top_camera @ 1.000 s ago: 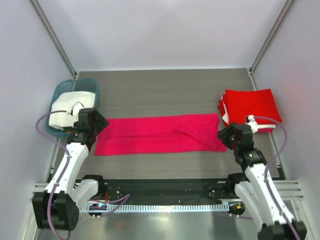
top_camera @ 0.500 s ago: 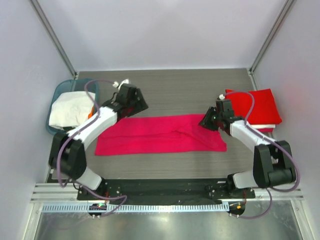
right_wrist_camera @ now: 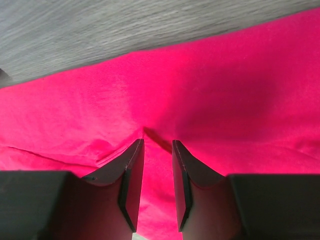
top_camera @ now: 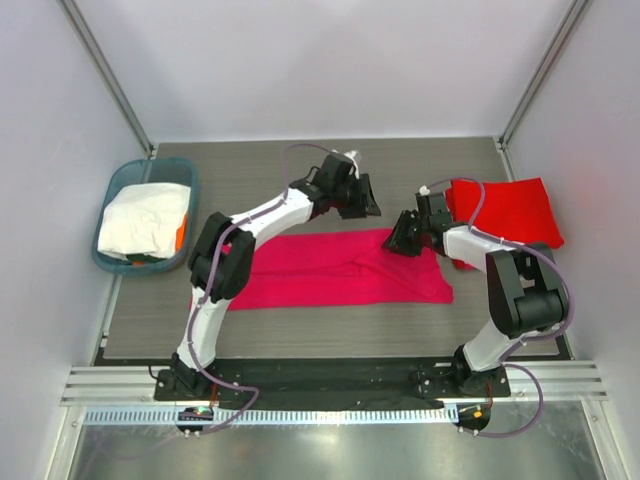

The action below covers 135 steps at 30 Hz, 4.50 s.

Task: Fold and stack the t-shirts
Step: Fold the tshirt

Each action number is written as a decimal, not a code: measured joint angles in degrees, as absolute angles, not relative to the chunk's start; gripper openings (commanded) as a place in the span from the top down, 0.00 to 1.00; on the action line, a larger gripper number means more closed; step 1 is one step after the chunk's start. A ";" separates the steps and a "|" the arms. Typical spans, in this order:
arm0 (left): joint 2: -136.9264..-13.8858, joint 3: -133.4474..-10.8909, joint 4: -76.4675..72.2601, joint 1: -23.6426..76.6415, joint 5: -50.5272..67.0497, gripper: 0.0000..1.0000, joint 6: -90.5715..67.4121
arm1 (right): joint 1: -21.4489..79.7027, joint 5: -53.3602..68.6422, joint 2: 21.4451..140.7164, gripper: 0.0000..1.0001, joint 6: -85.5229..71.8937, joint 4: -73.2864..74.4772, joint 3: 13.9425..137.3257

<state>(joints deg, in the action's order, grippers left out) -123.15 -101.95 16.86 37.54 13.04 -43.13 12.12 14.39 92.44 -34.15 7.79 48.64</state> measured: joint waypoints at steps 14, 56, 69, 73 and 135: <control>-127.66 -97.38 6.50 39.35 24.29 0.96 -47.09 | 12.12 18.52 96.79 0.66 -34.28 3.40 48.53; -140.64 -113.03 23.88 39.94 26.70 1.00 -45.80 | 20.43 30.00 63.55 0.46 -38.26 9.65 29.39; -140.64 -113.08 23.94 40.01 26.63 1.00 -45.58 | 20.45 8.01 69.28 0.81 -31.48 20.60 42.81; -140.64 -113.10 23.92 40.01 26.61 1.00 -45.54 | 20.47 4.08 79.24 0.96 -29.45 20.80 47.55; -94.39 -81.03 27.22 30.26 14.02 1.00 -37.60 | 30.41 -16.23 71.66 0.99 -44.12 31.16 40.23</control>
